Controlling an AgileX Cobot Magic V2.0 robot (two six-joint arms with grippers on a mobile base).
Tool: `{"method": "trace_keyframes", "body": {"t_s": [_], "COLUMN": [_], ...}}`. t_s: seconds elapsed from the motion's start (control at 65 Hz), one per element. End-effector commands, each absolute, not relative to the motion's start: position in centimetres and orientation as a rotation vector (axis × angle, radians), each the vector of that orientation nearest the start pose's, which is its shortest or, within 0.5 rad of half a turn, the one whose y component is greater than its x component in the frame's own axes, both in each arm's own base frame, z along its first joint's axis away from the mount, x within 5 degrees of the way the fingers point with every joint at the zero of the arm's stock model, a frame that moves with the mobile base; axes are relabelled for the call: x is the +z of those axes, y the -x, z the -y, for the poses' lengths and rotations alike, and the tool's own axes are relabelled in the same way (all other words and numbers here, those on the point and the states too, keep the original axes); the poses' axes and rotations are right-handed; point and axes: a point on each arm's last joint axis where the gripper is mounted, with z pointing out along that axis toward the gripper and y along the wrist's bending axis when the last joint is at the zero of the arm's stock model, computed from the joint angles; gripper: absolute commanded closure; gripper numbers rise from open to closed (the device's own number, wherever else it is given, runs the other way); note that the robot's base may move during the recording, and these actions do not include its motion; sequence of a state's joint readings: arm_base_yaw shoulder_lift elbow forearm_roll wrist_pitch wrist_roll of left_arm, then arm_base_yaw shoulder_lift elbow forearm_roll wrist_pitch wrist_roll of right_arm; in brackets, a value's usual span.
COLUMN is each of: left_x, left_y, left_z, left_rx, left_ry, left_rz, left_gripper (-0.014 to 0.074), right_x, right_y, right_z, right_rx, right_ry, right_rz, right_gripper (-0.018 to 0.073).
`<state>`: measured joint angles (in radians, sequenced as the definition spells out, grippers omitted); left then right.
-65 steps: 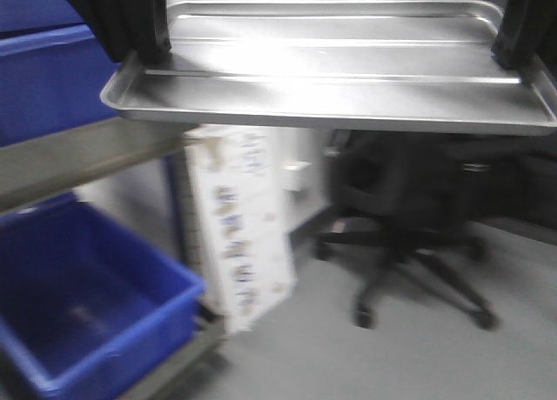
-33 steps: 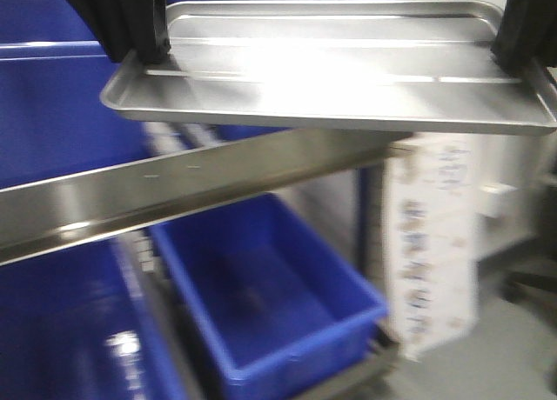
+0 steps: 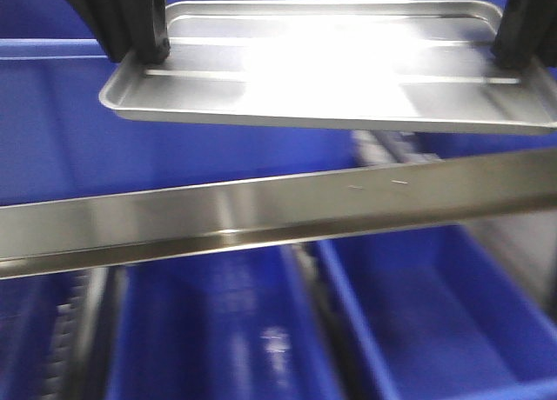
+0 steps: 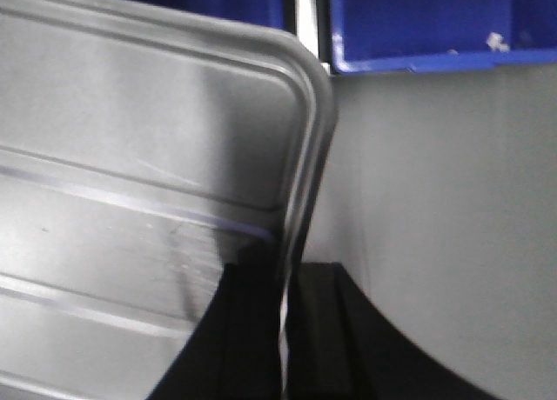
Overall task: Grab silver tray and place in blue box
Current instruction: 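Turn and drive the base to the shelf of blue bins, then lower the held silver tray with both grippers into the blue bin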
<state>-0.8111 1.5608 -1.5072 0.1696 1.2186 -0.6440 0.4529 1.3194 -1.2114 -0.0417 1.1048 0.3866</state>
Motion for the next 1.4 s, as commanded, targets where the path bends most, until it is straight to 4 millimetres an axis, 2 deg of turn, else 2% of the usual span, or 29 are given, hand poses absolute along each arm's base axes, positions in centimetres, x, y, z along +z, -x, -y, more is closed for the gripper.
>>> {"method": "trace_keyframes", "body": {"t_s": [0.0,1.384], "left_x": [37.25,37.25], "left_y": [-22.63,-22.63], "left_z": [21.44,21.44], "left_rx": [-0.187,-0.187], "left_ry": [-0.289,-0.289], "left_rz": [-2.648,-2.648], "left_gripper": [0.0701,0.0701], "right_x": [36.07,36.07], "right_y": [-23.04,-23.04], "right_z": [-10.54,-10.54], "right_rx": [0.185,0.185], "right_ry": [0.152,0.152], "right_rz": [-2.612,-2.612], "right_gripper": [0.0501,0.0501]}}
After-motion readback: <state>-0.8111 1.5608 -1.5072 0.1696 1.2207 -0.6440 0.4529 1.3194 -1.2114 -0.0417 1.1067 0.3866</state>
